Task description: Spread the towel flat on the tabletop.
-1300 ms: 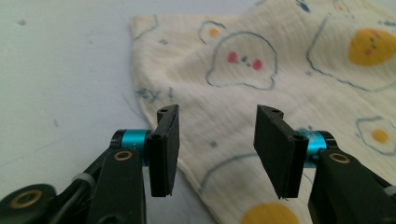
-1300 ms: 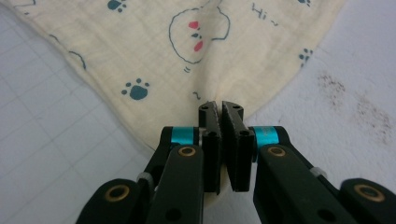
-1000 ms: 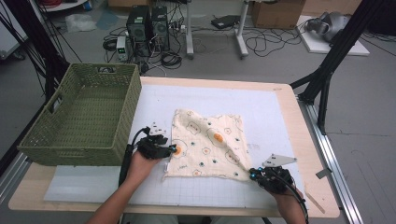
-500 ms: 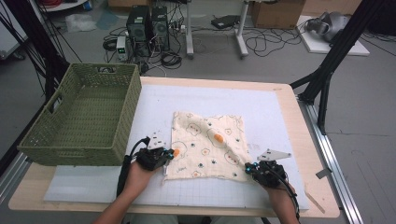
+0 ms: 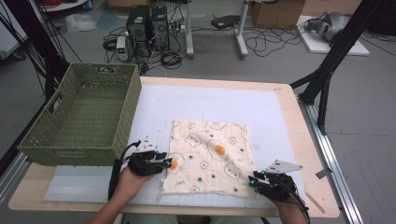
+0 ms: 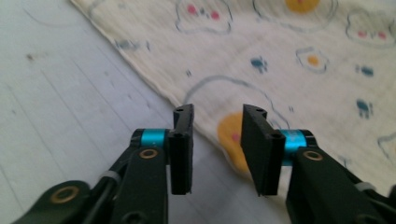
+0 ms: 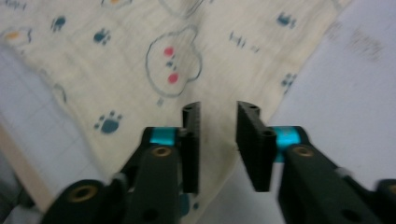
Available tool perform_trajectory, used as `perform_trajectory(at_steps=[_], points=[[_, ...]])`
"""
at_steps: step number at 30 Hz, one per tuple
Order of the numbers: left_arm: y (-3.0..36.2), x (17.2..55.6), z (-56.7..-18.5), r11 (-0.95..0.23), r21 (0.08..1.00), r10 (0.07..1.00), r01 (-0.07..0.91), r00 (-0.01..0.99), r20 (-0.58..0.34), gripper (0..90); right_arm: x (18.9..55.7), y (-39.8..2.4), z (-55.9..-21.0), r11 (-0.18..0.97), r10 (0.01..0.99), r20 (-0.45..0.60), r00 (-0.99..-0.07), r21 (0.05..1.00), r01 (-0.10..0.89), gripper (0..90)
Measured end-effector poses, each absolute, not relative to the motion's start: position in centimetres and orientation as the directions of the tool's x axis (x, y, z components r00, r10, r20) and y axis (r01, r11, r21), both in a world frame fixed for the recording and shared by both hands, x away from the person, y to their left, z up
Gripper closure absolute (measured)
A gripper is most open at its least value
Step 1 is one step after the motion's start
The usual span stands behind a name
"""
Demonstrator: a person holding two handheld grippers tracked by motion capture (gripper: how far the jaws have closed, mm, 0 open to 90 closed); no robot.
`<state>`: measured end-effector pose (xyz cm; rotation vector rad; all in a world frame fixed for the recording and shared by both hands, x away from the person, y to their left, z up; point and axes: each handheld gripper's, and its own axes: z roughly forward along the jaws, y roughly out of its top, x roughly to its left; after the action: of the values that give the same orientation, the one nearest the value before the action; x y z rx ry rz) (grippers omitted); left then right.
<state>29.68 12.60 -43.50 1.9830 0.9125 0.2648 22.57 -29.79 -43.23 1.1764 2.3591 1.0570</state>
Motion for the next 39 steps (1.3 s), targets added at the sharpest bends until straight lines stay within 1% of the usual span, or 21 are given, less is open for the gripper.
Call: perform_trajectory(at_steps=[1,2,3,5,12,17,20,23,24,25,26,27,28,31,34,36,39], points=[[12.6,30.2,-43.3,-0.302,0.815,0.686,0.494,0.707,-0.174,54.7,22.7,-29.9,-43.1,0.376,0.794,0.051,-0.606,0.742,0.555,54.1],[12.5,31.0,-43.0,-0.29,0.821,0.678,0.491,0.711,-0.186,51.7,22.8,-30.0,-42.9,0.362,0.798,0.056,-0.6,0.752,0.551,50.4],[12.5,31.7,-42.9,-0.263,0.828,0.683,0.495,0.702,-0.203,49.7,23.0,-30.2,-42.8,0.349,0.806,0.053,-0.59,0.763,0.545,47.7],[12.5,33.3,-42.4,-0.203,0.843,0.707,0.498,0.67,-0.226,46.3,23.4,-30.4,-42.6,0.331,0.819,0.048,-0.571,0.774,0.54,46.4],[12.1,37.4,-42.1,-0.17,0.863,0.779,0.475,0.601,-0.177,47.2,24.0,-30.8,-42.6,0.306,0.838,0.044,-0.544,0.787,0.536,42.4],[11.3,40.4,-42.8,-0.183,0.826,0.821,0.533,0.544,-0.17,47.2,24.1,-30.9,-42.9,0.31,0.843,0.037,-0.537,0.782,0.541,41.6],[10.5,41.3,-43.8,-0.194,0.811,0.844,0.551,0.515,-0.148,48.3,24.2,-31.0,-42.9,0.307,0.845,0.038,-0.534,0.783,0.541,41.7],[10.1,41.9,-44.9,-0.185,0.793,0.857,0.581,0.49,-0.158,49.0,24.2,-31.1,-42.9,0.305,0.846,0.036,-0.533,0.786,0.538,41.7],[9.8,41.8,-45.1,-0.203,0.794,0.86,0.573,0.491,-0.135,49.5,24.2,-31.1,-43.0,0.304,0.847,0.037,-0.53,0.784,0.541,41.8],[9.7,41.8,-45.1,-0.22,0.798,0.855,0.561,0.505,-0.119,51.4,24.2,-31.2,-43.0,0.303,0.848,0.039,-0.529,0.783,0.543,41.8],[9.5,41.7,-45.1,-0.23,0.8,0.848,0.554,0.517,-0.114,55.0,24.2,-31.2,-43.1,0.301,0.848,0.039,-0.528,0.785,0.542,41.8],[9.3,41.6,-45.0,-0.262,0.801,0.839,0.538,0.537,-0.087,59.4,24.2,-31.3,-43.1,0.301,0.85,0.038,-0.526,0.784,0.543,41.8],[9.1,41.4,-45.0,-0.291,0.8,0.827,0.524,0.558,-0.064,64.5,24.2,-31.3,-43.1,0.3,0.85,0.037,-0.526,0.785,0.541,41.8],[8.4,41.1,-45.0,-0.361,0.799,0.803,0.481,0.596,0.004,84.2,24.2,-31.3,-43.1,0.3,0.85,0.037,-0.526,0.786,0.541,41.8],[8.8,41.2,-44.9,-0.362,0.797,0.829,0.484,0.558,0.038,86.5,24.2,-31.2,-43.1,0.305,0.848,0.035,-0.528,0.783,0.542,41.9],[9.7,41.5,-44.8,-0.331,0.794,0.855,0.51,0.519,0.023,86.6,24.2,-31.2,-43.1,0.306,0.848,0.034,-0.528,0.783,0.542,42.0],[10.5,41.6,-44.7,-0.298,0.803,0.858,0.517,0.514,-0.012,86.0,24.4,-31.2,-43.2,0.306,0.85,0.034,-0.526,0.78,0.545,42.0]])
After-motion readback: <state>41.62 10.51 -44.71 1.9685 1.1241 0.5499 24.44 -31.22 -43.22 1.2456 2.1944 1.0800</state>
